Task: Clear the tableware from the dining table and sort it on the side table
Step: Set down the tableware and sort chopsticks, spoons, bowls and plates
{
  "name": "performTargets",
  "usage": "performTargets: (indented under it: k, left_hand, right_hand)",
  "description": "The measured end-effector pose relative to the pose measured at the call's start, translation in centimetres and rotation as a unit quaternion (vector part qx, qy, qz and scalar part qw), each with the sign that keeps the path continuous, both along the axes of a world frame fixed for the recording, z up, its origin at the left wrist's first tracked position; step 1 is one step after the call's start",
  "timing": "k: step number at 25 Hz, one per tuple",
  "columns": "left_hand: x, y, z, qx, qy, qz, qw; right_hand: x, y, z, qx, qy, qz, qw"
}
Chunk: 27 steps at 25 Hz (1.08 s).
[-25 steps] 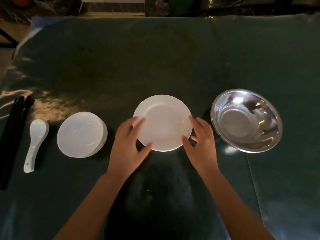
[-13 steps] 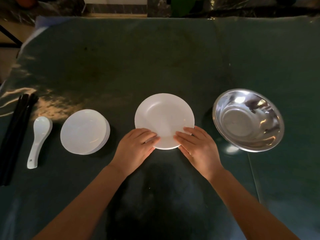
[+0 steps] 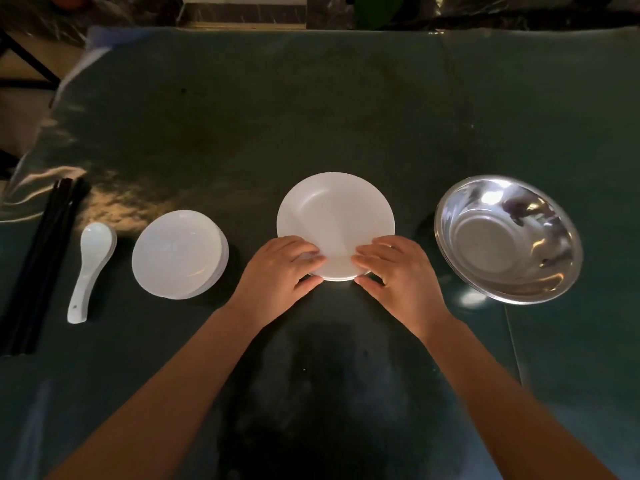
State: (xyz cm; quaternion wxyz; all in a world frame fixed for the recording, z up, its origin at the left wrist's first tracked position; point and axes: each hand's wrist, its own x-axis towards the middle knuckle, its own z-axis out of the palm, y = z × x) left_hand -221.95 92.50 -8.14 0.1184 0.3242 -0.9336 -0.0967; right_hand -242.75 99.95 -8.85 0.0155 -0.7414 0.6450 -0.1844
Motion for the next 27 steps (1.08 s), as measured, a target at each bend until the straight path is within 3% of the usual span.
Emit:
performTargets:
  k: [5,7,9,11,13,16,20,27]
  left_hand:
    - [2.7,3.2,2.3,-0.018,0.031,0.038,0.999]
    - [6.3,4.4,3.4,-0.026,0.076,0.114,0.990]
    - [10.5,5.0,4.4,-0.006,0.136,0.259,0.956]
    - [14.0,4.8,4.8,0.060,0.161,0.397,0.902]
    - [16.4,3.5,4.7,0.137,0.146,0.450,0.871]
    - [17.9,0.5,4.2,0.253,0.160,0.485,0.822]
    - [17.5,-2.1,3.0,0.452,0.266,0.463,0.715]
    - [18.6,-3.3,1.8,0.463,0.317,0.409,0.720]
  right_hand:
    - [2.0,0.2,1.8,-0.008,-0.028,-0.006,1.000]
    - [4.5,0.2,2.8,-0.028,-0.058,-0.003,0.998]
    - [8.4,-0.6,3.8,0.007,-0.147,-0.005,0.989]
    - [12.2,-2.0,4.5,0.107,-0.293,-0.041,0.949]
    - [15.3,-3.6,4.4,0.164,-0.325,-0.069,0.929]
    - [18.3,-6.0,3.9,0.201,-0.334,-0.111,0.914]
    - [20.0,-7.8,2.8,0.296,-0.376,-0.172,0.861]
    - [21.0,-7.7,2.4,0.247,-0.450,-0.237,0.825]
